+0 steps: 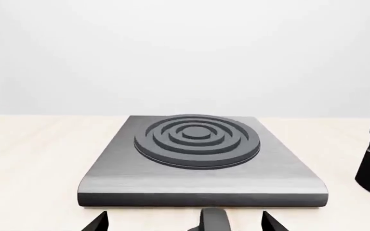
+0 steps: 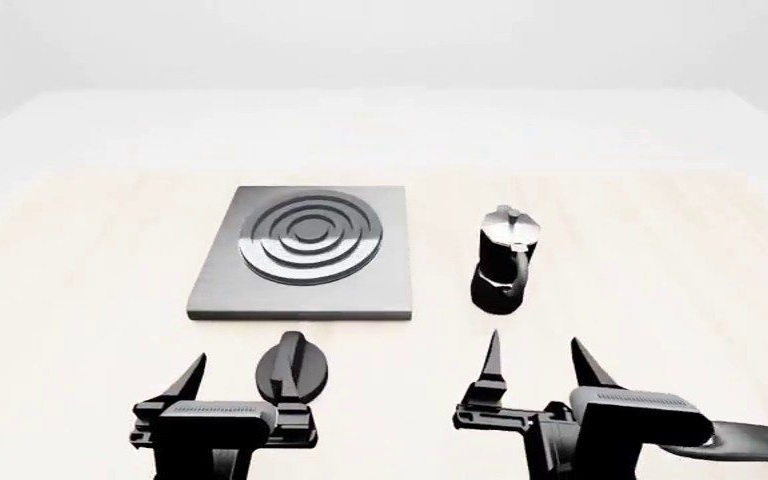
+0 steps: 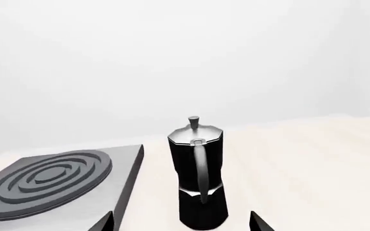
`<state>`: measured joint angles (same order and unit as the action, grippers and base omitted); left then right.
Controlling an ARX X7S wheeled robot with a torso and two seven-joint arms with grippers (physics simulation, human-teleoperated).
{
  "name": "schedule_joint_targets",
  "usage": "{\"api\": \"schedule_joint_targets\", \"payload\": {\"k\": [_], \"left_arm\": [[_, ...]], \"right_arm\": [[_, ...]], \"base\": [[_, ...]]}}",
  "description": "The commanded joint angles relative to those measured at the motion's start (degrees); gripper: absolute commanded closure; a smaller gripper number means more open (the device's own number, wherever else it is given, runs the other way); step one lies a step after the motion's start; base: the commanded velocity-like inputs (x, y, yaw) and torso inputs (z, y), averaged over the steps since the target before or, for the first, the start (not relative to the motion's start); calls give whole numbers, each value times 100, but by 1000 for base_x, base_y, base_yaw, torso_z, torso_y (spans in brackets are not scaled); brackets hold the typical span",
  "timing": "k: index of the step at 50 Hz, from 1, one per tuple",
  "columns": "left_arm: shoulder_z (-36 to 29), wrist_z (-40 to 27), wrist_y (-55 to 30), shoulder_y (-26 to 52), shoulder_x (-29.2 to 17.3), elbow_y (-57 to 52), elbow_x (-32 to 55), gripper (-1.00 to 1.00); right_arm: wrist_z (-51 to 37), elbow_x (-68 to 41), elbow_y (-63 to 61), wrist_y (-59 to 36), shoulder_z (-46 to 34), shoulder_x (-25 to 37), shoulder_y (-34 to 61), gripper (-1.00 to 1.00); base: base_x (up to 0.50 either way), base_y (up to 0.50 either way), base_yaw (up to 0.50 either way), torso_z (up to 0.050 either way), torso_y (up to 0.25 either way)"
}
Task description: Put the frying pan on the stove.
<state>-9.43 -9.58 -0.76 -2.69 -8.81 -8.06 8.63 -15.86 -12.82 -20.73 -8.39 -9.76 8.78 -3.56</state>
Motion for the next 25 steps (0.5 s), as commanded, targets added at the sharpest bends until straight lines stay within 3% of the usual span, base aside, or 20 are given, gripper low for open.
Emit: {"api": "schedule_joint_targets", "payload": {"k": [1,16,25], "left_arm": [[-55,-41,13,36,-30,58,35,-100],[-82,-106,21,7,-88,8,108,-100],[-126,-142,36,11,-110,24,113,-100]], "right_arm": [[-533,-29,-594,-560,168,-45,80,-100],[-1718,8,-1647,-1834,556,-220,286,-100],[-2167,206,-1999,-2131,623,-210,389,-100]], "base": [[0,0,0,0,0],[0,0,0,0,0],[0,0,0,0,0]]}}
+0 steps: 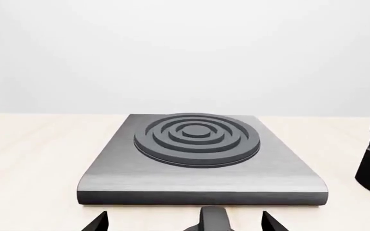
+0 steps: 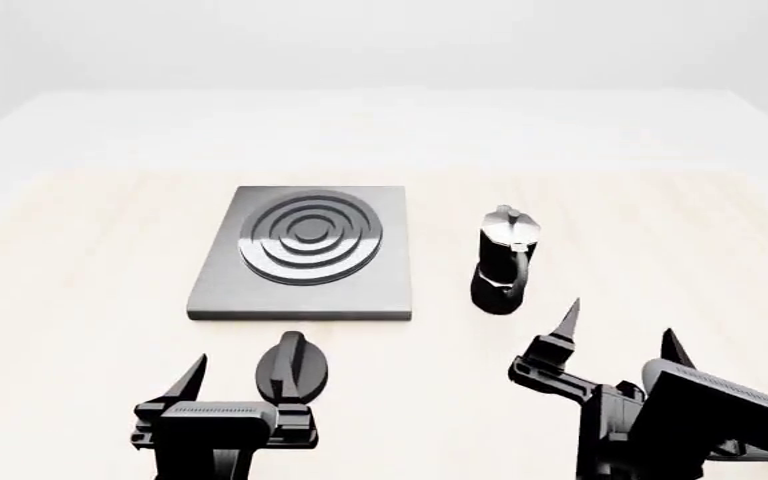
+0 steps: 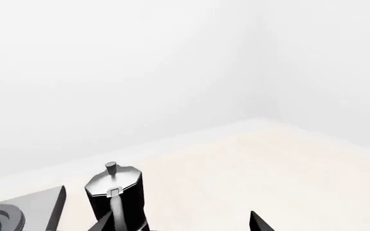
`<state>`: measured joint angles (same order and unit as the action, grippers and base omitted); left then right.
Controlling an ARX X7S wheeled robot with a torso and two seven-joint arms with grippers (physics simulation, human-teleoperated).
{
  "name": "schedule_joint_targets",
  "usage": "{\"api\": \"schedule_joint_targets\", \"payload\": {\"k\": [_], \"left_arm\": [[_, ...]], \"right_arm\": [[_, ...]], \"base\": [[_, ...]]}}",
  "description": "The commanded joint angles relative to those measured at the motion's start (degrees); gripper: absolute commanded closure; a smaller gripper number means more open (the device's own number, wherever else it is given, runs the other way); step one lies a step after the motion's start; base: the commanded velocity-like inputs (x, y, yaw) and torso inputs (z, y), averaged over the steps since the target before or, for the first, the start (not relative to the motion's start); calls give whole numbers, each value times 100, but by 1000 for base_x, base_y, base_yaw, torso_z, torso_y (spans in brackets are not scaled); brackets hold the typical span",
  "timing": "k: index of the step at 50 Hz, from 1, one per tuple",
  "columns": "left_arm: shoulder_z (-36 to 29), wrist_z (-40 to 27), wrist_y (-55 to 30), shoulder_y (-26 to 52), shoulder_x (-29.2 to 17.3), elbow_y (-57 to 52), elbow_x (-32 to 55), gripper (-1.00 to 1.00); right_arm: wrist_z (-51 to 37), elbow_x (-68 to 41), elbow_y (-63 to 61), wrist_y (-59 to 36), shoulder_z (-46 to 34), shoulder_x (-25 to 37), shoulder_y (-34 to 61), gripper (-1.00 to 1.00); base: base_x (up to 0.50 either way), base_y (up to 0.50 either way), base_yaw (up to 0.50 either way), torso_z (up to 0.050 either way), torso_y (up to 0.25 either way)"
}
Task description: Put the frying pan on the stove.
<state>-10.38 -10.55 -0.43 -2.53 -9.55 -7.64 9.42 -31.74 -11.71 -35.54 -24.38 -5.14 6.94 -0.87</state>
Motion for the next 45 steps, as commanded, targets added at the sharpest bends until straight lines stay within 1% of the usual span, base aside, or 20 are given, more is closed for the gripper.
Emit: {"api": "schedule_joint_targets", "payload": {"k": [1,2,5,7,10,13,18,34,45], "left_arm": [[-32,-48,3,-7,-41,-24,38,-100],[-23,-57,2,-4,-46,-30,47,-100],[-39,-62,18,5,-44,-1,57,-100],[-65,-64,28,-6,-50,-12,47,-100],[-75,-68,32,-13,-64,-26,58,-100],[-74,-107,60,11,-67,22,28,-100],[-79,-128,57,23,-83,25,48,-100],[-126,-186,52,53,-124,73,77,-100],[-119,-227,40,41,-167,4,144,-100]], "right_arm": [[-616,109,-530,-587,167,-16,131,-100],[-639,89,-560,-553,219,-16,111,-100],[-1020,483,-515,-622,194,-26,126,-100],[-1032,410,-482,-714,225,-40,128,-100],[-1290,648,-485,-767,225,-35,146,-100],[-1313,574,-457,-754,283,-48,152,-100],[-1535,791,-575,-864,256,10,181,-100],[-1737,595,-769,-930,634,39,162,-100],[-1950,588,-739,-787,816,20,31,-100]], "base": [[0,0,0,0,0],[0,0,0,0,0],[0,0,0,0,0],[0,0,0,0,0],[0,0,0,0,0],[0,0,0,0,0],[0,0,0,0,0],[0,0,0,0,0],[0,0,0,0,0]]}}
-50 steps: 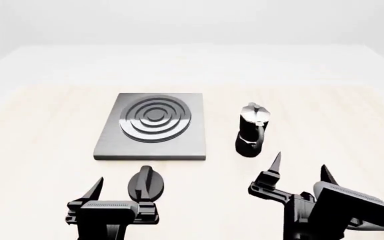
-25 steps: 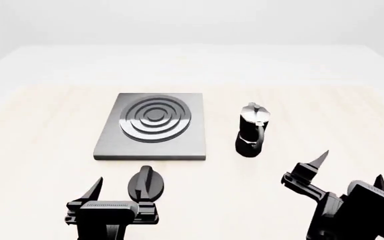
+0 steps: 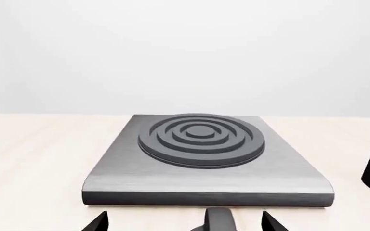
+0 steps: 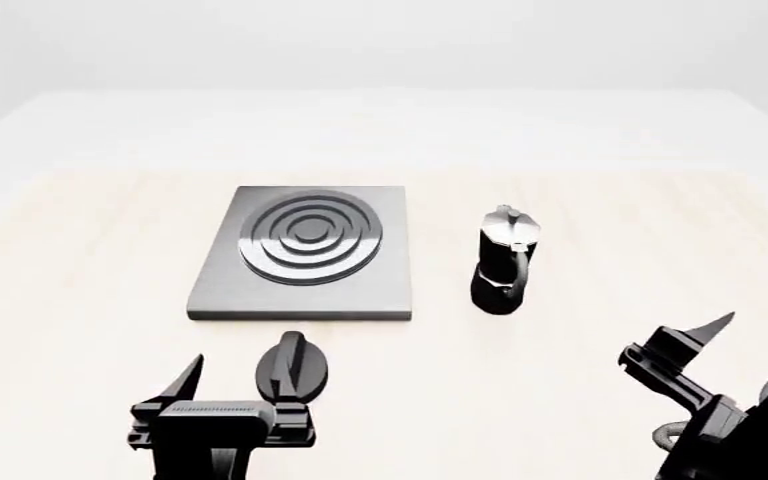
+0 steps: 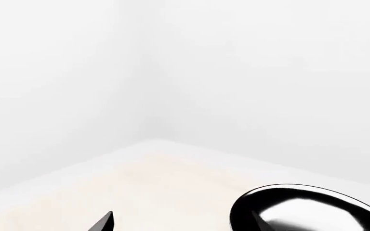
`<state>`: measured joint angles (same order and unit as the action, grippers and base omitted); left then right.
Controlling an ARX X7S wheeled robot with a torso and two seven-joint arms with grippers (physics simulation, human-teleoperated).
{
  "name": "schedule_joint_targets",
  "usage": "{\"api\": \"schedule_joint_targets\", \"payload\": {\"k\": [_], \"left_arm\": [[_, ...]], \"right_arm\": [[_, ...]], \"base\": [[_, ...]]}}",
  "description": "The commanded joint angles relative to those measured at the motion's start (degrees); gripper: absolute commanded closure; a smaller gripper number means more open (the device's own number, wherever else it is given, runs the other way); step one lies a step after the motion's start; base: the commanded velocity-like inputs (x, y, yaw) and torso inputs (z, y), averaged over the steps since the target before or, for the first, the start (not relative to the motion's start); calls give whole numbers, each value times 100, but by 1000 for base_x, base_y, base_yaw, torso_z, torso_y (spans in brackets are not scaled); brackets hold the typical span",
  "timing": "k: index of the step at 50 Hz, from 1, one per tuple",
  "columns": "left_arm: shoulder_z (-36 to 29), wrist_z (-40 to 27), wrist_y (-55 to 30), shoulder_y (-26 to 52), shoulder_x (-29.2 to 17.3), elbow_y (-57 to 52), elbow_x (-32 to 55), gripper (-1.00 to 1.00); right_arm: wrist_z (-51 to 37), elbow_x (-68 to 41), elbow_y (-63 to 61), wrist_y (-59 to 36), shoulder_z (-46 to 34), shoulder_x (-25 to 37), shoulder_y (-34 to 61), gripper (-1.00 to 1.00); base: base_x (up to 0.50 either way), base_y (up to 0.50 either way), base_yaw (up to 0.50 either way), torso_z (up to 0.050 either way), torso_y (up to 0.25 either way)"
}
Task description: Put the frying pan on the stove.
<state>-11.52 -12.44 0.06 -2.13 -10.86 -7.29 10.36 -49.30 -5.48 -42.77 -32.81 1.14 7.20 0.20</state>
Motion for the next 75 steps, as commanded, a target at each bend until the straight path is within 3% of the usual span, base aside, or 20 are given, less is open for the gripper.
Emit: {"api": "schedule_joint_targets", "payload": {"k": [1,30,75], "left_arm": [[-10,-39,-4,4,-38,-25,50,-100],[-51,-108,2,42,-119,-31,173,-100],[-165,-248,24,65,-229,-43,317,-100]], "right_arm": [[-203,-43,-14,62,199,-5,-85,-100],[-863,-594,662,654,670,-429,132,-100],[-2071,-594,1909,1162,443,-358,828,-100]], "base": [[0,0,0,0,0],[0,0,0,0,0],[0,0,0,0,0]]}}
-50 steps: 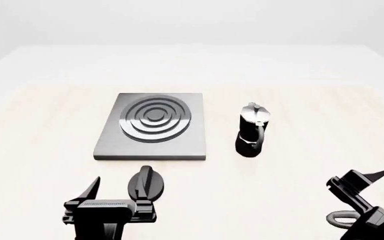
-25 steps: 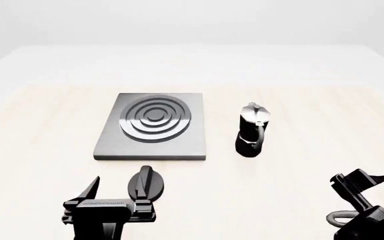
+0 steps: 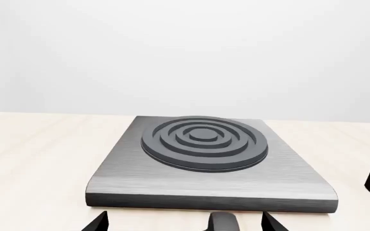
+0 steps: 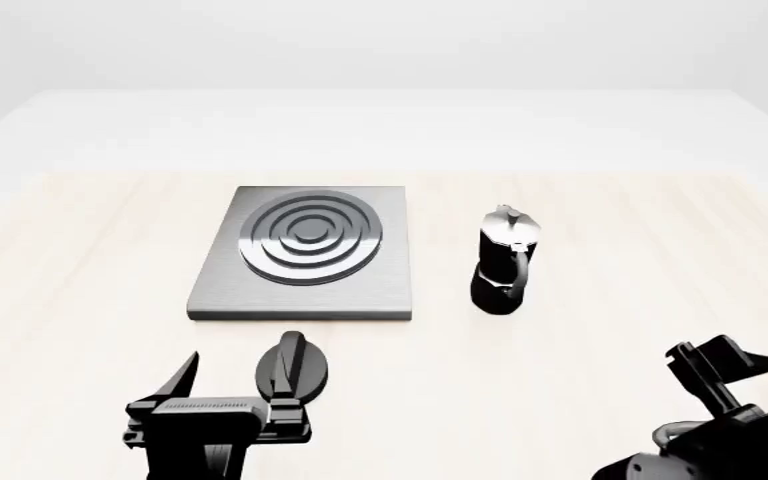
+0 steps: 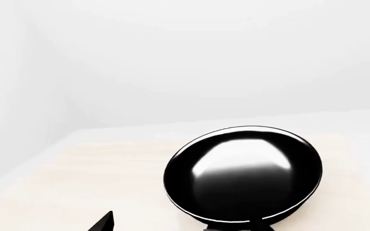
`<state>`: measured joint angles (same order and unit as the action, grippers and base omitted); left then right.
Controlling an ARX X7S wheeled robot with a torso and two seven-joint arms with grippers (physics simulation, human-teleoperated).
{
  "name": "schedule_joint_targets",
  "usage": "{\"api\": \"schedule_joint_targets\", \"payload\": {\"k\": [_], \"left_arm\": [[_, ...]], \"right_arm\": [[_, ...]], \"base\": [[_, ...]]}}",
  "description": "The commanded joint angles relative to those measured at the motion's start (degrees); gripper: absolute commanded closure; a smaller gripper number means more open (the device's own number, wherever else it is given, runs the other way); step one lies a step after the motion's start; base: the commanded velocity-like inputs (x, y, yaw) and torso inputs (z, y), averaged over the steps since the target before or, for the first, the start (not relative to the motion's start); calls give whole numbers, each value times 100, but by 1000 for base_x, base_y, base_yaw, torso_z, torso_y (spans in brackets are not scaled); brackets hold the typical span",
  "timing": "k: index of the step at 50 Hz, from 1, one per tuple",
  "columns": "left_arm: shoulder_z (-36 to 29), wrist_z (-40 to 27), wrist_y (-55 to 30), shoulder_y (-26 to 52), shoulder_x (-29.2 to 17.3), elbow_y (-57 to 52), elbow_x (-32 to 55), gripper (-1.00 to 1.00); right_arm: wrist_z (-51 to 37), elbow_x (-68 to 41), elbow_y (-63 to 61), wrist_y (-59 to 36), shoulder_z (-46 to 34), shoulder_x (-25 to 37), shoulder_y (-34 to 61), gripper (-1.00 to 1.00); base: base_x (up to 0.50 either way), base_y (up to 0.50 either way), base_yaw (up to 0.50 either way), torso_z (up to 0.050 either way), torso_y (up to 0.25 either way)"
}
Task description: Put the frying pan on the stove.
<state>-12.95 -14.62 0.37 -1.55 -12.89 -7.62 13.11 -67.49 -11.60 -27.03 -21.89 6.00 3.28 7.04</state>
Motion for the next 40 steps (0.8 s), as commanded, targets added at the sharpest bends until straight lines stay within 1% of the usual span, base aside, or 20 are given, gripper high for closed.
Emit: {"api": "schedule_joint_targets", "payload": {"k": [1,19,26,40], "left_arm": [[-26,-32,-9,7,-28,-11,46,-100],[-62,-79,21,28,-67,13,86,-100],[-86,-95,35,35,-76,30,92,-100],[-104,-113,45,52,-111,34,151,-100]], "right_arm": [[-272,30,369,65,-57,44,156,-100],[-177,-278,1274,322,-53,120,449,-100],[-134,-476,1442,379,1,108,550,-100],[-674,-572,1979,598,94,-89,1197,-100]], "base": [[0,0,0,0,0],[0,0,0,0,0],[0,0,0,0,0],[0,0,0,0,0]]}}
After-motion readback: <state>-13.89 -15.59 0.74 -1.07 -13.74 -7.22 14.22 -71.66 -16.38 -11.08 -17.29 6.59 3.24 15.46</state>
